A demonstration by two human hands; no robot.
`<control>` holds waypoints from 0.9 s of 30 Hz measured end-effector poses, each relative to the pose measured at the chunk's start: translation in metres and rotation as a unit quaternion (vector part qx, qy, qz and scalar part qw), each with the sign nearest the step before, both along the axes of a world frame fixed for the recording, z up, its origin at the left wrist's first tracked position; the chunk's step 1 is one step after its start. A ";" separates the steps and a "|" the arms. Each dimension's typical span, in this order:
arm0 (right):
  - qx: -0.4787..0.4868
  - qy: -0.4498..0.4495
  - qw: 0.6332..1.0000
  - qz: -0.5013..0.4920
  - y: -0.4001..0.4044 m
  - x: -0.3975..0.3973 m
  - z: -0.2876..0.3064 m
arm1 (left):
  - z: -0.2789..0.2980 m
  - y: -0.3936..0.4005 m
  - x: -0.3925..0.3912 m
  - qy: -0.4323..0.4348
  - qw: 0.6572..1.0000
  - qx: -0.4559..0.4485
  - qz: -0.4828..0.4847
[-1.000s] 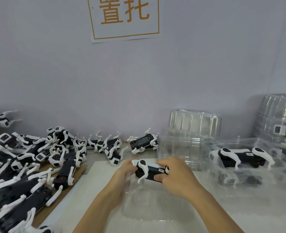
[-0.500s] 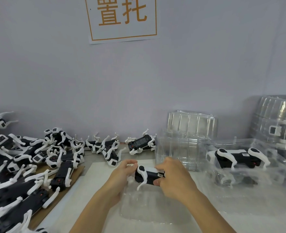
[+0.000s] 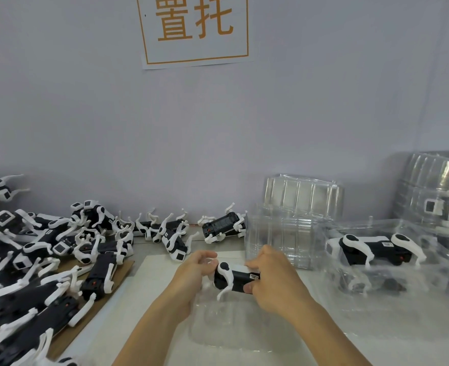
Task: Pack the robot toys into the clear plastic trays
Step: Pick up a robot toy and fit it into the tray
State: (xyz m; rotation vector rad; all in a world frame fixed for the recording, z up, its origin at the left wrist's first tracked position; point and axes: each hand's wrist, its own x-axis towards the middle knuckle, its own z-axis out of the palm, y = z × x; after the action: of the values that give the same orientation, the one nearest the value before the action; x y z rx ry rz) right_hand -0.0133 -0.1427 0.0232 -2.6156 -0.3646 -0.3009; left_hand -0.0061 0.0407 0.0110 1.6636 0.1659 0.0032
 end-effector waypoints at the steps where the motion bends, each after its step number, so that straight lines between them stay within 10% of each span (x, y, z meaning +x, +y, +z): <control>1: -0.002 0.001 1.000 -0.001 0.000 0.000 0.000 | 0.000 0.000 0.000 -0.001 1.000 0.003 0.003; 27: -0.006 -0.002 1.000 0.010 0.001 0.000 -0.001 | -0.002 -0.004 0.001 -0.013 0.997 0.075 -0.002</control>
State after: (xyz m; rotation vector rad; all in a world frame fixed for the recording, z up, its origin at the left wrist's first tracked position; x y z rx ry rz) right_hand -0.0136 -0.1417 0.0221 -2.6220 -0.3953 -0.2970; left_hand -0.0050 0.0371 0.0095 1.8119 0.1456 0.0361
